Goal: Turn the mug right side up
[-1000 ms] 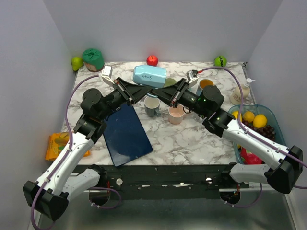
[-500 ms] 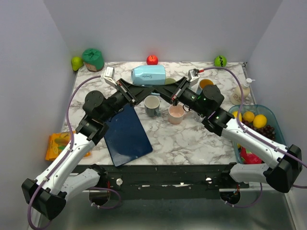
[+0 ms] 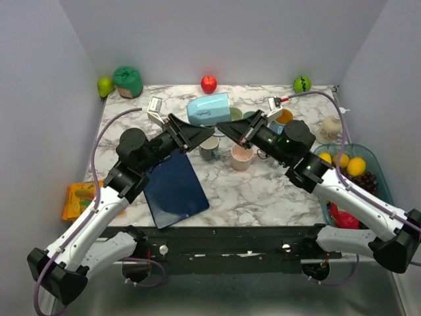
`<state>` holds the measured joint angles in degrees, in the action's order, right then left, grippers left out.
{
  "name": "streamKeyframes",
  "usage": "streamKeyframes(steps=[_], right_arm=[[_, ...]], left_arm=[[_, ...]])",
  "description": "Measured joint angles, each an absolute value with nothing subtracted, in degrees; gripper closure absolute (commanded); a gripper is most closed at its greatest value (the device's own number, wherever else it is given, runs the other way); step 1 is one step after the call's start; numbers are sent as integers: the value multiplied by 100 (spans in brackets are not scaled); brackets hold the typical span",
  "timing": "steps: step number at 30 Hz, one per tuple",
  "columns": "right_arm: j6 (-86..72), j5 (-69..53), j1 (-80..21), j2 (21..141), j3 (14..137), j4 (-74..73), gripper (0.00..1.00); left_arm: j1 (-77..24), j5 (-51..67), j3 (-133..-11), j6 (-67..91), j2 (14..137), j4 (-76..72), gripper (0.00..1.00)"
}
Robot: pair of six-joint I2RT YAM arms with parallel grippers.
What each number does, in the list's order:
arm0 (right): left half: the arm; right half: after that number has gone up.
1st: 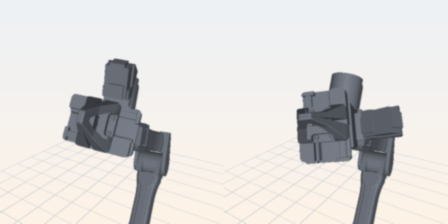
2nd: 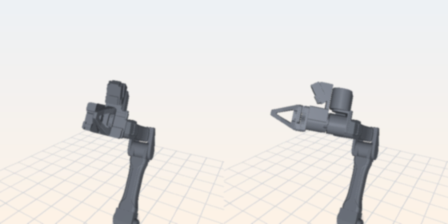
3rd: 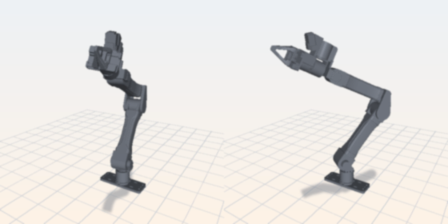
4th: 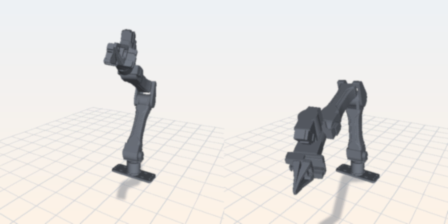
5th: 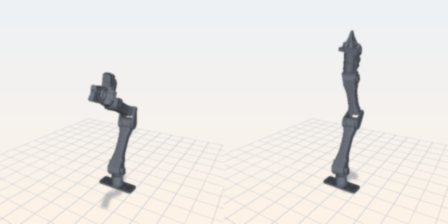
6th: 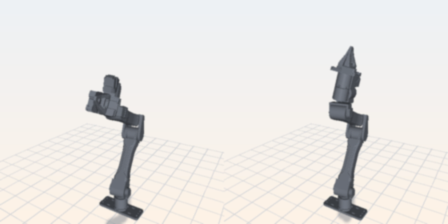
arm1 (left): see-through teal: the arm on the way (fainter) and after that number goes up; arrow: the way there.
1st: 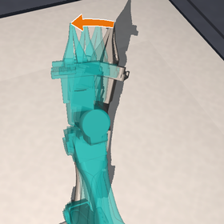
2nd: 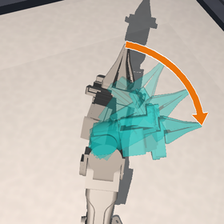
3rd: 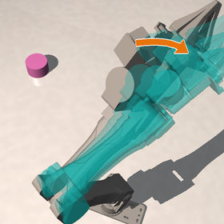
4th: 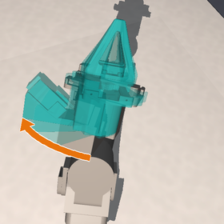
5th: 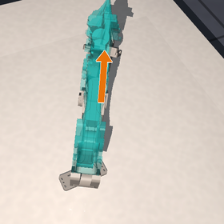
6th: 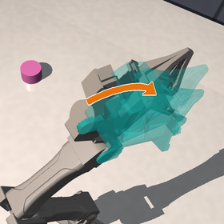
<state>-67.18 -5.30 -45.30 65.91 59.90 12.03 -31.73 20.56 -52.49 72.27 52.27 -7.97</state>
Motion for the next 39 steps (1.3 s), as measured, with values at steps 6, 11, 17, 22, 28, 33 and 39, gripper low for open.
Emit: streamKeyframes(steps=[6,11,17,22,28,33,39], right_arm=[[-5621,447,-4480,5784,5983,-34,99],[-4672,1431,-4471,5074,6169,-1697,99],[-3933,2803,-4464,4554,6591,-4058,99],[-4097,3632,-4456,4473,6569,-5800,99],[-4659,3964,-4429,4554,5605,-6659,99],[-4853,3959,-4204,5030,4893,-6622,99],[-4748,3839,-3592,5500,4519,-5994,99]], left_arm=[[-3199,2062,-5474,6420,5113,78,1],[-3199,2075,-6025,5527,5065,1114,1],[-3199,1737,-6536,4606,5019,2344,1],[-3199,1352,-6676,4182,5092,3024,1],[-3199,952,-6689,3924,5194,3505,1],[-3199,668,-6707,3798,5194,3771,1],[-3199,419,-6720,3745,5190,4032,1]])
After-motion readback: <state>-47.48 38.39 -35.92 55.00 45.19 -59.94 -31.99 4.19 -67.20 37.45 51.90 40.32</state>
